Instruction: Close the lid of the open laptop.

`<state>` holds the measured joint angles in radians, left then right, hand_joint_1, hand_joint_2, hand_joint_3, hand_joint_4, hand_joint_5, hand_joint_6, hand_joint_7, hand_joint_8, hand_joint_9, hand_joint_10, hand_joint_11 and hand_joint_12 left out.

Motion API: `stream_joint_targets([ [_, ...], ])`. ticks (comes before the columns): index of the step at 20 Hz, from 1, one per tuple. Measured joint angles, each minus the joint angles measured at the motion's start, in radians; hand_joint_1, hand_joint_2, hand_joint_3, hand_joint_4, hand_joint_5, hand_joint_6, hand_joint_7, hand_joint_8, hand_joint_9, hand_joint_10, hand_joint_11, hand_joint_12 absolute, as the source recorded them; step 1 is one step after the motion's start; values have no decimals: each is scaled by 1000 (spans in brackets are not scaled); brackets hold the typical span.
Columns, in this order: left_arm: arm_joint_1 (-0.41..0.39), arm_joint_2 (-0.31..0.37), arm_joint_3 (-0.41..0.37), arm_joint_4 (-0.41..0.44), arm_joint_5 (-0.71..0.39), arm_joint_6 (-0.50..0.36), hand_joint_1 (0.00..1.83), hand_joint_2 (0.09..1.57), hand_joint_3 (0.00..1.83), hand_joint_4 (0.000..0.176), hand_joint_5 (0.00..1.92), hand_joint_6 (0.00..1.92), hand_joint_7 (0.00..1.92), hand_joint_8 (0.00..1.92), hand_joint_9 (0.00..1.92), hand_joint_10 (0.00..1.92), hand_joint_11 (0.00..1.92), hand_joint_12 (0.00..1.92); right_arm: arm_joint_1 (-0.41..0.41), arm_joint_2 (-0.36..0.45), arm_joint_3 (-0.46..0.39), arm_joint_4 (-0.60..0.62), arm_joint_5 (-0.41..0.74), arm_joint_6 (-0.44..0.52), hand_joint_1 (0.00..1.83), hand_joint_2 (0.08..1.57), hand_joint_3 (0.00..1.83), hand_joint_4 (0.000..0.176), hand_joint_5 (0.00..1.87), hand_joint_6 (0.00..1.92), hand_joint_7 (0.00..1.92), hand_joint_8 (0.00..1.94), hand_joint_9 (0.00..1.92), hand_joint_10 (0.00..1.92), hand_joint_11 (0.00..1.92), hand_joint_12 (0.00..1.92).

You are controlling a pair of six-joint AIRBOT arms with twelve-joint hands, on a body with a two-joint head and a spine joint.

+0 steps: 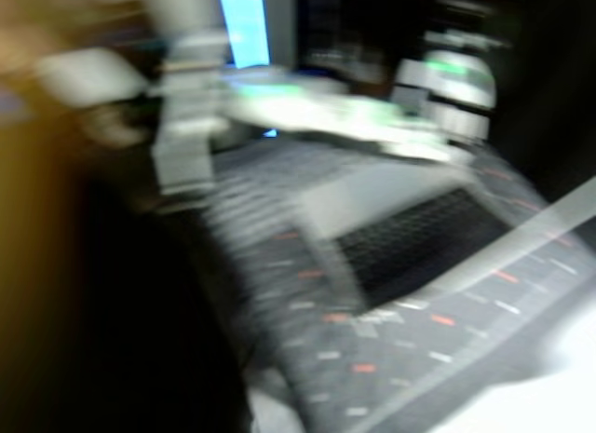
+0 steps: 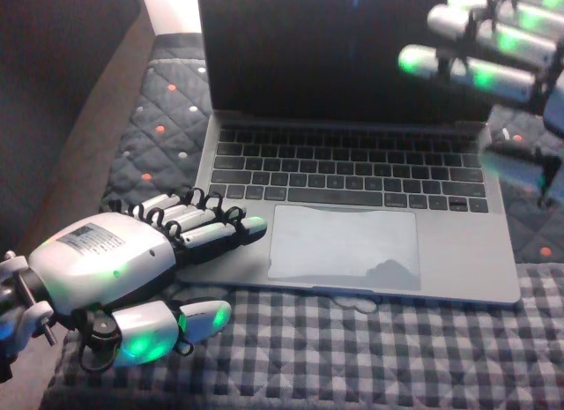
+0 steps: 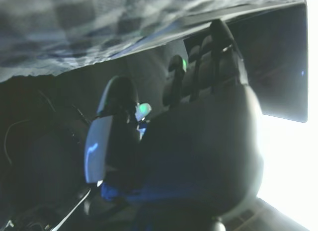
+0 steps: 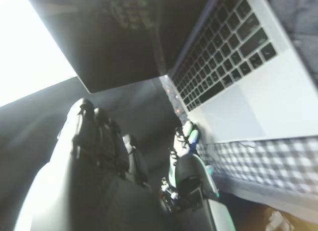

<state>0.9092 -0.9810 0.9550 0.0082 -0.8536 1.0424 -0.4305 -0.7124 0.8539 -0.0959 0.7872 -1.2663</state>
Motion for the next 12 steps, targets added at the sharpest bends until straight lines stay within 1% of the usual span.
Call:
stream_joint_targets([
  [1,1,-11,6,4,-1,0,50,1508,5,46,103,2,89,5,103,47,0,574,2,-5,10,-1,0,-2,320,1474,13,77,0,0,0,0,0,0,0,0],
  [2,1,-14,9,4,0,-3,33,1510,4,50,87,7,79,2,91,38,0,440,2,-18,17,2,-3,-4,281,1470,10,92,0,0,0,0,0,0,0,0],
  [3,1,-14,9,3,0,-11,70,1509,1,45,90,9,78,1,94,35,0,383,10,-30,24,2,-14,-4,315,1464,5,67,0,0,0,0,0,0,0,0],
  [4,1,-14,9,3,3,-14,63,1506,1,53,90,6,69,6,97,33,0,464,53,-53,37,-2,-70,-3,323,1460,3,59,0,0,0,0,0,0,0,0],
  [5,4,-14,9,5,5,-18,77,1511,2,44,89,3,65,2,95,27,0,449,105,-78,60,5,-119,-4,379,1452,0,53,0,0,0,0,0,0,0,0],
  [6,6,-14,9,5,6,-18,52,1519,4,45,77,2,63,0,100,28,0,449,115,-83,68,8,-127,-4,416,1443,0,63,0,0,0,0,0,0,0,0],
  [7,6,-14,9,4,7,-18,52,1519,4,45,77,2,63,0,100,28,0,449,116,-84,71,10,-132,-4,416,1443,0,63,0,0,0,0,0,0,0,0],
  [8,6,-14,9,5,8,-18,45,1519,4,54,73,0,62,0,104,29,0,450,116,-86,74,11,-149,-4,408,1439,0,74,0,0,0,0,0,0,0,0],
  [9,6,-14,9,7,8,-18,63,1508,0,71,79,3,67,1,112,30,0,538,116,-89,74,13,-164,-4,375,1445,0,70,0,0,0,0,0,0,0,0],
  [10,6,-14,9,8,8,-18,43,1510,1,73,77,1,58,2,105,26,0,522,116,-89,74,7,-169,-4,350,1455,2,72,0,0,0,0,0,0,0,0],
  [12,6,-15,11,7,9,-18,1,1516,1,65,69,3,49,0,91,15,0,378,126,-89,72,3,-163,-4,419,1445,0,76,0,0,0,0,0,0,0,0],
])
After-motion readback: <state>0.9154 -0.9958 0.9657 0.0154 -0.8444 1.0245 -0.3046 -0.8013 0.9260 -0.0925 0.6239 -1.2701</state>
